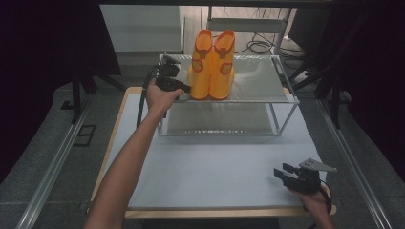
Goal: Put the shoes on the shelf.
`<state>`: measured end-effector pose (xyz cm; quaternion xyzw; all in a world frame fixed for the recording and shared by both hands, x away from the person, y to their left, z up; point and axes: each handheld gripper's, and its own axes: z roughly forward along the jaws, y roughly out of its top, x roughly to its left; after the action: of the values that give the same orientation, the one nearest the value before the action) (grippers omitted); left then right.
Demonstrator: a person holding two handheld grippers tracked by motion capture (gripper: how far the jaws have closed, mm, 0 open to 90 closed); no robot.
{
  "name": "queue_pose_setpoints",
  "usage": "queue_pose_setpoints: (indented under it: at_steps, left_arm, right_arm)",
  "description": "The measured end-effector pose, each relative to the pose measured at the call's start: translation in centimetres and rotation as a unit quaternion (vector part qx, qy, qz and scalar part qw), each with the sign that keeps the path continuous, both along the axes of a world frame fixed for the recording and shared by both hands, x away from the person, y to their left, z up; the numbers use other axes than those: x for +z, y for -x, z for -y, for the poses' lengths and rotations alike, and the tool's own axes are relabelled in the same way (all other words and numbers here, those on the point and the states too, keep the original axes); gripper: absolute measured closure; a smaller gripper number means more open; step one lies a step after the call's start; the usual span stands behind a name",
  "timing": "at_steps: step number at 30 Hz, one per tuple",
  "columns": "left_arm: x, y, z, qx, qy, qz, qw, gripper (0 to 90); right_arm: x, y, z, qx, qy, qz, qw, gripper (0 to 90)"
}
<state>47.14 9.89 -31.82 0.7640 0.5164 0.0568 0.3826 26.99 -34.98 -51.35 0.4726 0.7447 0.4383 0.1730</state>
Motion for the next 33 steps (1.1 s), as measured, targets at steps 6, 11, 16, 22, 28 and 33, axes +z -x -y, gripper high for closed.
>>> queue_pose_setpoints:
  at_steps: [6,11,16,22,28,33]
  left_arm:
    - [0.2,0.1,1.5,-0.013,0.002,-0.001,0.9999,90.0]
    - [0.1,0.2,1.4,-0.009,0.009,-0.001,0.9999,90.0]
    - [0.1,0.2,1.5,-0.005,0.014,-0.002,0.9999,90.0]
    - [-0.2,0.5,0.6,-0.011,0.025,0.009,0.9996,85.5]
    - [0.1,1.5,-0.7,-0.027,0.032,0.027,0.9987,77.5]
    - [0.6,3.2,-2.2,-0.036,0.039,0.039,0.9978,74.0]
  right_arm:
    - [0.1,0.0,0.0,0.0,-0.001,0.001,1.0,48.1]
    - [0.1,0.0,0.0,-0.001,-0.003,0.001,1.0,48.1]
    - [0.0,-0.1,-0.2,0.003,0.001,0.0,1.0,48.1]
    - [0.0,0.0,-0.2,0.003,0.001,0.0,1.0,48.1]
    - [0.1,0.1,0.1,0.0,0.0,0.005,1.0,48.1]
    - [0.1,0.1,0.1,-0.003,-0.002,0.004,1.0,48.1]
